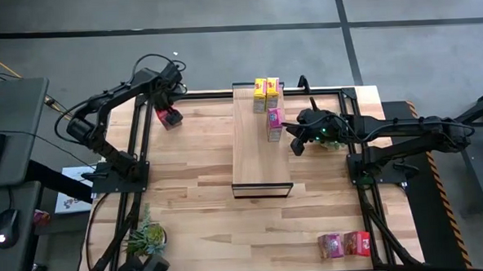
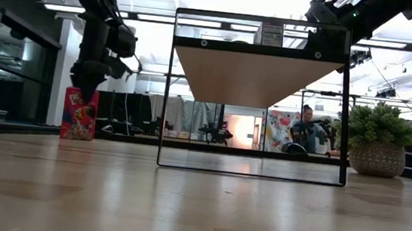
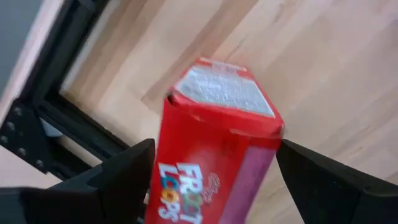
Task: Stack cereal on shelf
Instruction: Put the top red cereal box on the shelf
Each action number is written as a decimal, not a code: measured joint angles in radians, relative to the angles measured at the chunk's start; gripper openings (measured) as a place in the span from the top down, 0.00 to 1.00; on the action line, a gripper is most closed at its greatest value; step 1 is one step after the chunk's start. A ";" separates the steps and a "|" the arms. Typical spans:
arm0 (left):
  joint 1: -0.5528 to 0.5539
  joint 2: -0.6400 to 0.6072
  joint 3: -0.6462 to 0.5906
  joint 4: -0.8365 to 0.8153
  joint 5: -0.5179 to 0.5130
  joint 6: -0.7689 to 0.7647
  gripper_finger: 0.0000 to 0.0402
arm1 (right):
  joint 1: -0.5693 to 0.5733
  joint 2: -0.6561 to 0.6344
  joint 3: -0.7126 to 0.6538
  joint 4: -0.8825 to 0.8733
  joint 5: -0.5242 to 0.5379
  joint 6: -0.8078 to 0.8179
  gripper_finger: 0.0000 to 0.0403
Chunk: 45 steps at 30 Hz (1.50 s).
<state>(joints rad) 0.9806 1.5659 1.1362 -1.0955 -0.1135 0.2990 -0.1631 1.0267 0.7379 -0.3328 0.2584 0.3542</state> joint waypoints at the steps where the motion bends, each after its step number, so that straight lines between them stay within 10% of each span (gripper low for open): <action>1: 0.000 0.001 0.000 -0.007 0.000 -0.004 0.20 | 0.000 0.000 0.000 0.000 0.000 0.000 1.00; 17: -0.001 -0.010 0.003 -0.019 0.008 -0.027 0.71 | 0.000 0.000 0.000 0.001 0.000 0.000 1.00; 26: -0.089 -0.015 0.314 -0.271 0.118 -0.134 0.69 | 0.000 0.000 0.000 0.010 0.000 0.003 1.00; 45: -0.942 0.063 0.957 -0.353 0.184 -0.365 0.70 | 0.000 0.000 0.000 0.019 0.000 0.012 1.00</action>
<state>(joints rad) 0.0386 1.6288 2.0933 -1.4489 0.0707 -0.0656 -0.1631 1.0271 0.7380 -0.3137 0.2588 0.3660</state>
